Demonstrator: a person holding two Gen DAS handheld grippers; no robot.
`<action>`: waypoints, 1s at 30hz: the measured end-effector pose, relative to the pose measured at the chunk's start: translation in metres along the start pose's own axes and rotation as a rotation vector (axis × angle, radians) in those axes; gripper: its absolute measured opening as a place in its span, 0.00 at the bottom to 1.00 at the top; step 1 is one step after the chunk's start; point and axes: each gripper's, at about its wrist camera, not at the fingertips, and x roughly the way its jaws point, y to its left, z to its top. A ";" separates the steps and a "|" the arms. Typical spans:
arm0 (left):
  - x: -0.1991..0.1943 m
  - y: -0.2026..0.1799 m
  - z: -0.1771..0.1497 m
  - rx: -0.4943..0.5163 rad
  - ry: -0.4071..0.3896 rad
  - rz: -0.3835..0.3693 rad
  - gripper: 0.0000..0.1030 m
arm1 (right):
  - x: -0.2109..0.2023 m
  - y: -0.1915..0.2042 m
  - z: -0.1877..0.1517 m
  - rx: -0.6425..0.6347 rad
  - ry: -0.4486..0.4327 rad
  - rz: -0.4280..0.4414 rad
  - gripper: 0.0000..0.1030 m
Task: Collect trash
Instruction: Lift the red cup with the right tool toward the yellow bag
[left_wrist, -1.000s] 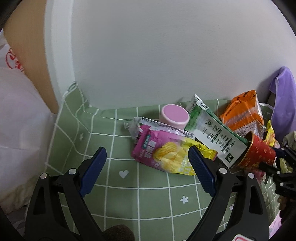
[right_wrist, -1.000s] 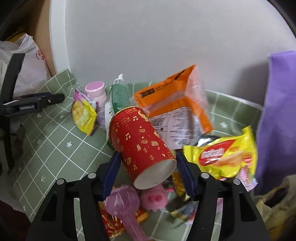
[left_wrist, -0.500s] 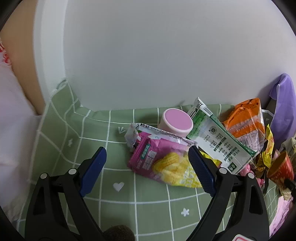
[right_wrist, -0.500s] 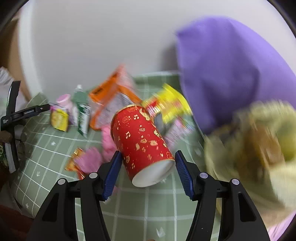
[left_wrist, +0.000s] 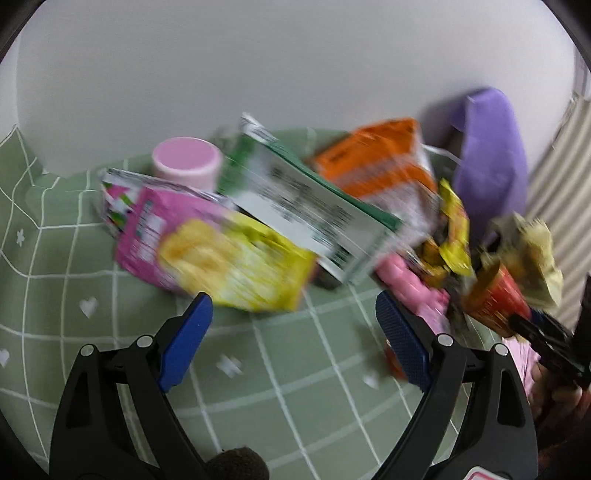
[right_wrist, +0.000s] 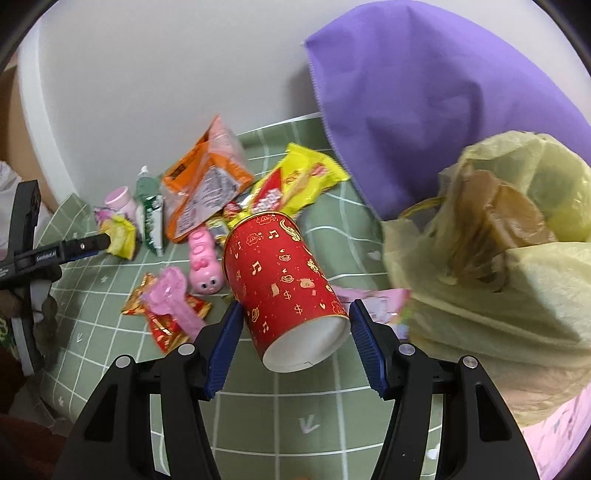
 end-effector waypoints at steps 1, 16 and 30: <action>-0.003 -0.004 -0.001 0.019 -0.001 0.009 0.83 | 0.000 0.004 -0.001 -0.010 -0.003 0.010 0.55; 0.002 -0.048 0.001 0.125 0.005 -0.039 0.83 | -0.022 0.012 0.001 -0.030 -0.097 -0.032 0.54; 0.048 -0.190 -0.008 0.513 0.143 -0.323 0.78 | -0.095 -0.039 -0.031 0.173 -0.150 -0.298 0.54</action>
